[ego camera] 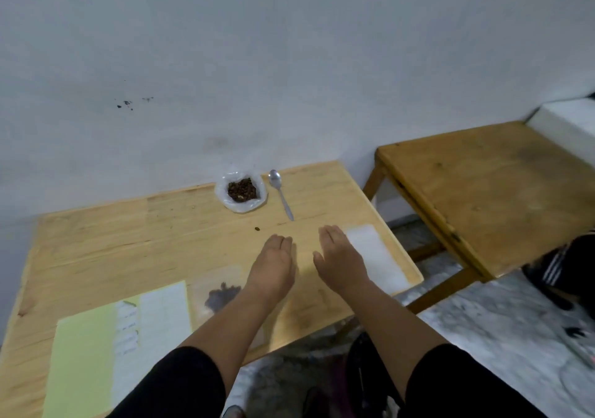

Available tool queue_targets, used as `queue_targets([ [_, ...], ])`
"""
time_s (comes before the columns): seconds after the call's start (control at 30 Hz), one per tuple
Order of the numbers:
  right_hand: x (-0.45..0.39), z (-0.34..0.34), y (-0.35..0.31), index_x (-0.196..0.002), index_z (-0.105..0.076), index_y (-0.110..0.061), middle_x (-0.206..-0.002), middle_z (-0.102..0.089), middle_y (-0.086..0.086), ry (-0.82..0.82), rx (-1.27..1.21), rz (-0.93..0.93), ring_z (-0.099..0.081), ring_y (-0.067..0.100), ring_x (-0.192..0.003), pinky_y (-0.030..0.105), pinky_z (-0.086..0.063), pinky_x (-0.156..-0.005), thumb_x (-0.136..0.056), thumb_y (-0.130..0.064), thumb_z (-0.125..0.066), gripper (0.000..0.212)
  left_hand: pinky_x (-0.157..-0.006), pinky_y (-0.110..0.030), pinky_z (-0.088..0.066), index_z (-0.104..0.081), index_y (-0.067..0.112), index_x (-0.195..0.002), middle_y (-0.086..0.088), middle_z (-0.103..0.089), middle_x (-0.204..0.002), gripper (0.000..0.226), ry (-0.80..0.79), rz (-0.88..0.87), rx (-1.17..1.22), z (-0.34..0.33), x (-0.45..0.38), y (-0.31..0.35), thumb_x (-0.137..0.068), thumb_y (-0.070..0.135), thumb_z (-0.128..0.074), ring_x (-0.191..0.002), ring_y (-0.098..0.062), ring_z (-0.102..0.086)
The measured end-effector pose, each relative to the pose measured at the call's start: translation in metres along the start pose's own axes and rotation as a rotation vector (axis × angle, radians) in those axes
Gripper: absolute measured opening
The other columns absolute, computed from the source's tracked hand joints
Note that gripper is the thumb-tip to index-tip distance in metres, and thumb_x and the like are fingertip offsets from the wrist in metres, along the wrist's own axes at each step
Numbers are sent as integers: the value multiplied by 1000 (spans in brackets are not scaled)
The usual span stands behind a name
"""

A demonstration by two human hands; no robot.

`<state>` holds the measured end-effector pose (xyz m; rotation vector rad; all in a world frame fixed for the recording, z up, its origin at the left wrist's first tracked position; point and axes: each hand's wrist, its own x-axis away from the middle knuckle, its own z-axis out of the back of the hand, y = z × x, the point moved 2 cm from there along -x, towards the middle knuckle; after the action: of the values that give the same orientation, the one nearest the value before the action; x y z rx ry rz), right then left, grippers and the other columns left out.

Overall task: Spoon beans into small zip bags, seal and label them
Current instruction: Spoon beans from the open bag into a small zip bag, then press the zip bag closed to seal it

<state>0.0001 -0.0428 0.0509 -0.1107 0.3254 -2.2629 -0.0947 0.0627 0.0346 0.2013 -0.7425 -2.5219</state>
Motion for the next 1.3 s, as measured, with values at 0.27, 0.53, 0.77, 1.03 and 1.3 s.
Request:
queue_targets([
  [0.27, 24, -8, 101, -147, -21, -10, -154, -24, 7, -100, -48, -275, -21, 20, -142, 33, -24, -114, -95, -32, -43, 61, -99, -30, -37, -41, 12, -136, -10, -41, -140, 44, -138, 50, 130, -64, -35, 55, -92, 12, -48, -126, -25, -43],
  [0.53, 25, -44, 143, -148, -14, -10, -156, -15, 7, -257, -115, -242, -12, 19, -144, 33, -15, -116, -96, -33, -41, 63, -110, -22, -20, -27, 0, -144, -15, -32, -147, 56, -143, -5, 84, -106, -71, 69, -93, 16, -44, -136, -24, -29],
  [0.77, 29, -51, 152, -148, -15, -8, -156, -16, 7, -253, -160, -190, -12, 20, -144, 32, -14, -116, -96, -34, -41, 63, -104, -30, -28, -36, 0, -140, -19, -46, -138, 50, -119, 81, 117, -117, -95, 65, -94, 17, -46, -128, -30, -40],
  [1.03, 31, -48, 156, -147, -19, -8, -154, -20, 6, -200, -178, -158, -15, 18, -143, 28, -18, -115, -95, -32, -46, 63, -89, -20, -33, -58, 16, -121, -8, -57, -117, 31, 67, 113, 270, -119, -98, 71, -90, 10, -53, -107, -21, -53],
  [1.3, 16, -30, 158, -145, -27, -13, -153, -27, 3, -94, -301, -163, -24, 14, -140, 24, -24, -111, -93, -30, -51, 60, -71, -18, -45, -64, 28, -102, 7, -66, -98, 14, 214, 211, 534, -107, -99, 79, -95, 21, -53, -80, -8, -61],
])
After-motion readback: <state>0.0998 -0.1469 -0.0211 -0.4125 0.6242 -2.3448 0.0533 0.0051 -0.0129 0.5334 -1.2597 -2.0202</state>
